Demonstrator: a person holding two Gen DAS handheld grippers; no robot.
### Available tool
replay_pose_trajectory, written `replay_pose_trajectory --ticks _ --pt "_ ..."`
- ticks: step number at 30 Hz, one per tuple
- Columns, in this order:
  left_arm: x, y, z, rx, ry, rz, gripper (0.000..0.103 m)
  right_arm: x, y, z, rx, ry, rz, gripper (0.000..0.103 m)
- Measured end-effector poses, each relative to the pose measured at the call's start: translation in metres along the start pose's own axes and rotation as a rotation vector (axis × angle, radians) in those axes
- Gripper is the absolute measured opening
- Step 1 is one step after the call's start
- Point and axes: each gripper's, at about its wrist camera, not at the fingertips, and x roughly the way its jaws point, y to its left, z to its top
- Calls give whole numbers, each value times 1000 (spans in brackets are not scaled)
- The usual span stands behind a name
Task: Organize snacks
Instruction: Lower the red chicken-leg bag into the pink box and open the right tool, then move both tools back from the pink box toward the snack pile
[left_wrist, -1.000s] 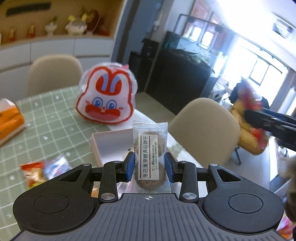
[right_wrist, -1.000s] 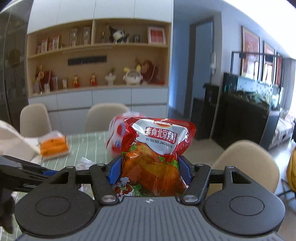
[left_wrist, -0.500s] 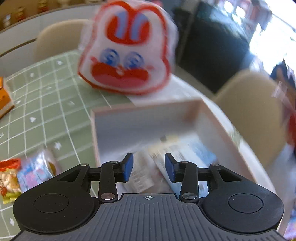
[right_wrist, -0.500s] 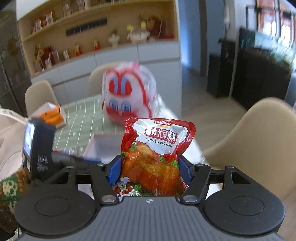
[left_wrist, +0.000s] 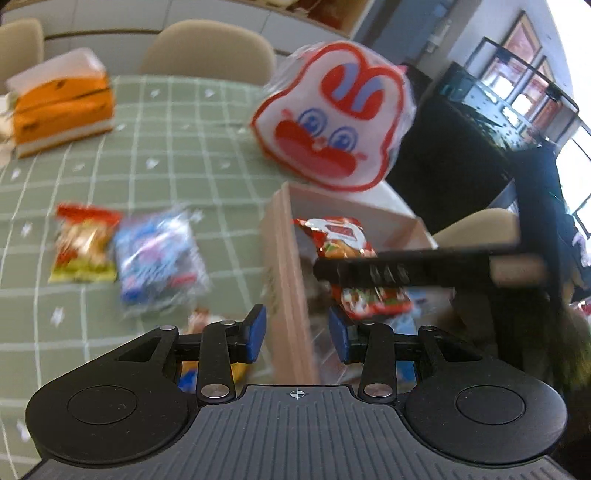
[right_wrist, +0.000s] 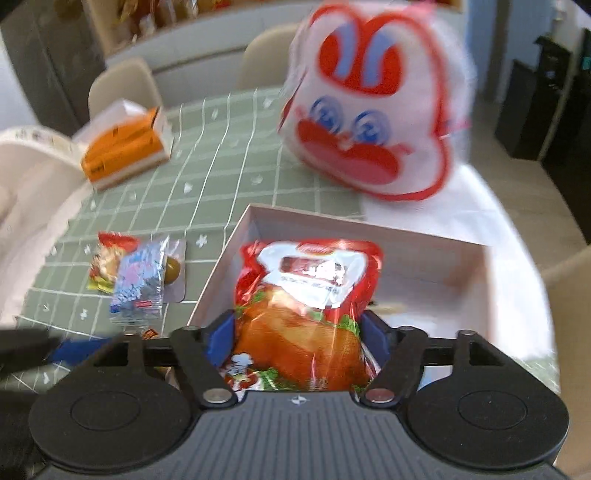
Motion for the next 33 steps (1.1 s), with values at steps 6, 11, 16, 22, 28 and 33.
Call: replay_pose_trajectory --ticks 6,11,16,22,28,33 --pt "-4 42 -16 -82 11 75 42 -11 -9 2 93 -18 73 83" --pt "0 58 -20 -91 38 65 42 -39 -9 5 101 -82 6 83" --pt "-3 58 -23 -52 58 7 42 -62 -2 -11 56 -17 -59 82" --pt "-12 71 -26 -26 77 -3 42 -69 5 -58 35 62 -130 62" --pt "-20 89 -27 -29 80 40 42 -47 -8 -69 122 63 -180 40" --pt "-21 102 -8 -7 44 59 42 -50 -6 -73 179 -19 -171 41"
